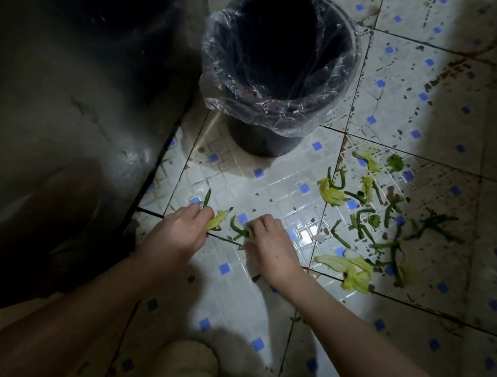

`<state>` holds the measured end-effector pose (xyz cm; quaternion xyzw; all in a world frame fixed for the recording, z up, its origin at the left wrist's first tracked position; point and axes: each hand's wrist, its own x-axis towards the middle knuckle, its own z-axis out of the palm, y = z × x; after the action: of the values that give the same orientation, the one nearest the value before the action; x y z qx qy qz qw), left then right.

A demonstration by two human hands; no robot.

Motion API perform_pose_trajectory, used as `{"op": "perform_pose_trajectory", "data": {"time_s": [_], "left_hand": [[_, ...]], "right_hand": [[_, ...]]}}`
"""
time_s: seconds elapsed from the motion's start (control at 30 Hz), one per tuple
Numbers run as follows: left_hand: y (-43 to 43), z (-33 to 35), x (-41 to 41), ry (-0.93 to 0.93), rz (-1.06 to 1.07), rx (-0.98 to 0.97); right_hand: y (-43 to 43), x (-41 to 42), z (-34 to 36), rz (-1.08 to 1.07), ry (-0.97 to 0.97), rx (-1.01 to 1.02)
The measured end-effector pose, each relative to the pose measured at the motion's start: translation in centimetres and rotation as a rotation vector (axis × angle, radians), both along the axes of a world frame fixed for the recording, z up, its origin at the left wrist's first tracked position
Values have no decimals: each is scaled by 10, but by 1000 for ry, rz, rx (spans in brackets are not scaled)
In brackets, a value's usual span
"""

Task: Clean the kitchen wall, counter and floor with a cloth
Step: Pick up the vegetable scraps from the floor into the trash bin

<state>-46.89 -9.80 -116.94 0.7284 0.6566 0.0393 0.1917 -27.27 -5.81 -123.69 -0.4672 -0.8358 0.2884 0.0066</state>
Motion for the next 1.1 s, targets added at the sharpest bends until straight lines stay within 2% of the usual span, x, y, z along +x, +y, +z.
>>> {"op": "perform_pose_trajectory", "data": {"time_s": [0.33, 0.6, 0.83, 1.1], "left_hand": [[1, 5, 7, 4, -25, -61], [9, 9, 22, 76, 7, -170], [14, 8, 33, 67, -18, -154], [16, 10, 45, 55, -60, -126]], "right_hand": [[2, 3, -1, 21, -47, -15], [1, 26, 15, -83, -22, 17], [-3, 62, 18, -309, -109, 50], [-15, 58, 12, -229, -147, -8]]}}
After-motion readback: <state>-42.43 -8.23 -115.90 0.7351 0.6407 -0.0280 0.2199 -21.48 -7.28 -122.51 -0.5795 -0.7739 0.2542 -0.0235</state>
